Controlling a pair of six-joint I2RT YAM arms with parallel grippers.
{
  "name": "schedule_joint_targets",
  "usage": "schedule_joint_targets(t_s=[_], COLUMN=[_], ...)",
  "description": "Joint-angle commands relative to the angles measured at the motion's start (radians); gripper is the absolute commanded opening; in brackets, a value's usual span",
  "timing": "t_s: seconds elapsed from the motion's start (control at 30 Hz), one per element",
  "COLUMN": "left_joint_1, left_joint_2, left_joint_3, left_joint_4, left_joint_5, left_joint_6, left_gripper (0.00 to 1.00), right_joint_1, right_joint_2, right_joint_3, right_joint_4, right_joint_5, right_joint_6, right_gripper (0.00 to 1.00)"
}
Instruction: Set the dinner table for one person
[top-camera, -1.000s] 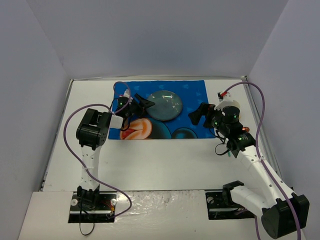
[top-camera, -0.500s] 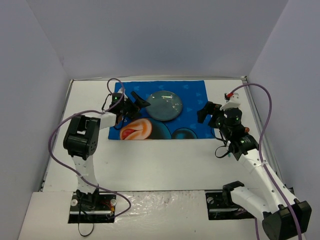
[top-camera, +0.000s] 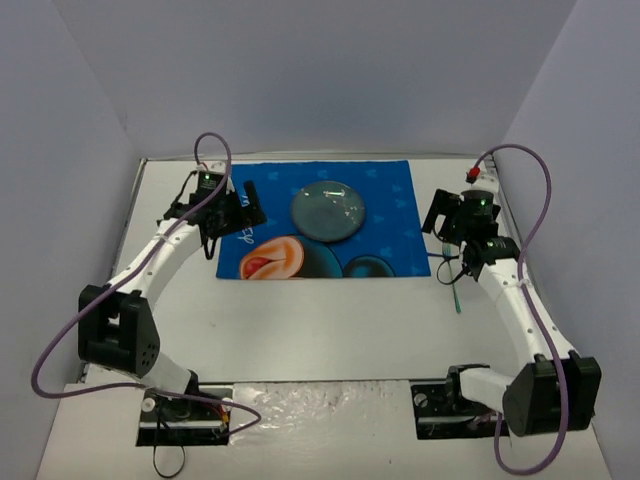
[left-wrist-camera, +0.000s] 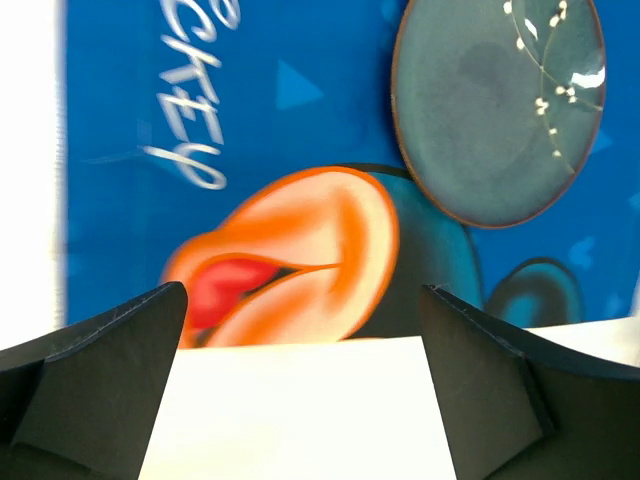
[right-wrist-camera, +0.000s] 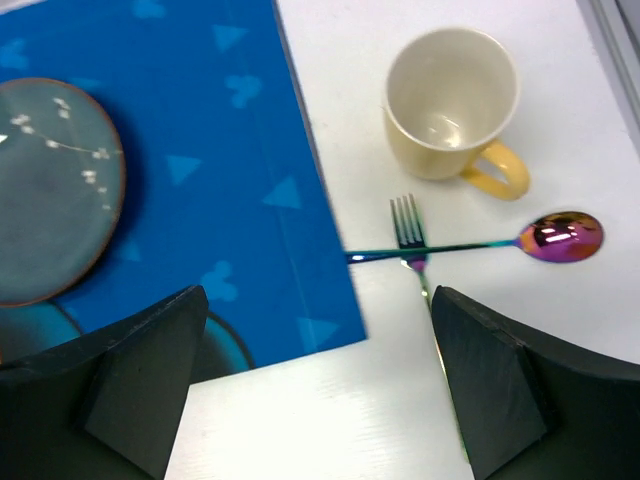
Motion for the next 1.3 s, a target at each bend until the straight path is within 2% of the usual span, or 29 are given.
schedule_joint_targets(t_s=[0.0,0.2,0.37,0.5,0.7,1.0,1.27], left_joint_1=[0.022,0.025,0.026,0.024,0.026,0.027,0.029], left_joint_2=[-0.15,-0.194,-0.216,-0.235,-0.24,-0.223,-0.215], left_joint_3=[0.064,0.007,-0.036,-0.04,-0.037,-0.033,-0.037], left_joint_4=[-0.18,-0.172,-0.164,-0.164,-0.17,-0.178,-0.173], left_joint_5=[-0.128,-0.125,-0.118,-0.131,-0.168,-0.178,-0.181], left_joint_6=[0.22,0.306,0.314,0.314,0.325,0.334,0.339], left_gripper=[0.97,0.97,0.97,0.97,0.97,0.97,0.97], right_joint_1=[-0.074,-0.173,-0.287,-0.303,-0.316,-0.33,-0.333], right_joint_2=[0.102,0.198,0.266,0.347,0.438,0.501,0.518], right_joint_3=[0.06,0.053,0.047,0.063,0.113,0.154,0.17], right_joint_4=[0.023,0.077,0.159,0.211,0.231,0.24,0.246], right_joint_5=[0.028,0.042,-0.133,-0.225,-0.259,-0.263,-0.273], right_joint_6=[-0.078,-0.205,-0.308,-0.392,-0.448,-0.499,-0.522], right_gripper=[0.92,0.93,0.9,0.88,0.83,0.69,0.44])
